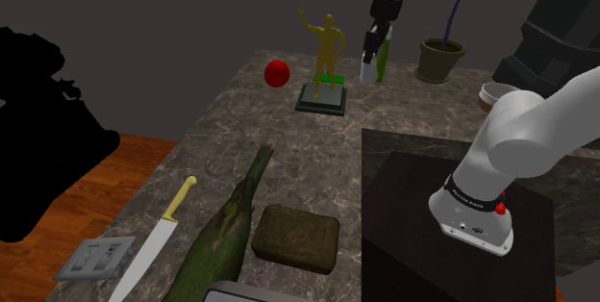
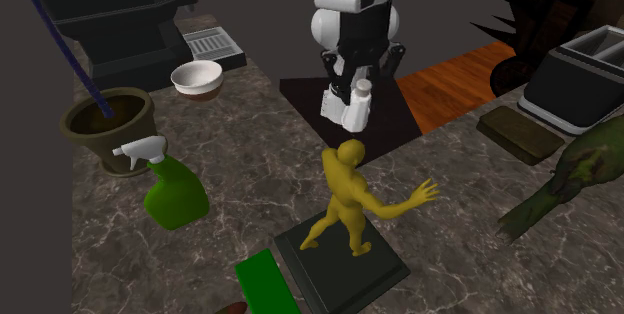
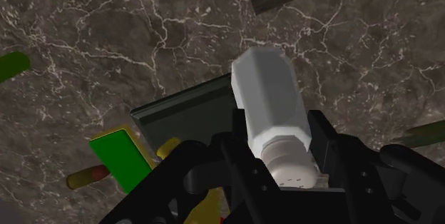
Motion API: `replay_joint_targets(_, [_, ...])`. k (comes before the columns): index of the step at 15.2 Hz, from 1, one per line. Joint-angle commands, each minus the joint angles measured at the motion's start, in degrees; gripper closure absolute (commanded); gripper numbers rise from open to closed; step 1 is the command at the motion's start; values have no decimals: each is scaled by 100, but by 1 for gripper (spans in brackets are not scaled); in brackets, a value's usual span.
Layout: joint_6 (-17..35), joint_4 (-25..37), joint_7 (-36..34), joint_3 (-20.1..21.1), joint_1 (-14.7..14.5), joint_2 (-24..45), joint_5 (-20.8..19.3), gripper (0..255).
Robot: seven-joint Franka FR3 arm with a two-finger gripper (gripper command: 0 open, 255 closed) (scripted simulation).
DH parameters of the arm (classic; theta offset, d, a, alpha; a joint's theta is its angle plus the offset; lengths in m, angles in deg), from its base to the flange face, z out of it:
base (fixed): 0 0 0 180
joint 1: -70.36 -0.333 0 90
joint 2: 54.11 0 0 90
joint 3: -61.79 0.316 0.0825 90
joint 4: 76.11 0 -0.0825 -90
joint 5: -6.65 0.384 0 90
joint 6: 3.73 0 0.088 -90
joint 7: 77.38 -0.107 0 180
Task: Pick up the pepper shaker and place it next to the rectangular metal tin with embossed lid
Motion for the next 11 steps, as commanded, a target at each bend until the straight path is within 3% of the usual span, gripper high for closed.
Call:
replay_joint_targets(1, [2, -109, -304, 246, -99, -105, 95, 255])
replay_joint_targets(11, [102, -119, -1716, 1418, -666, -48, 646, 255])
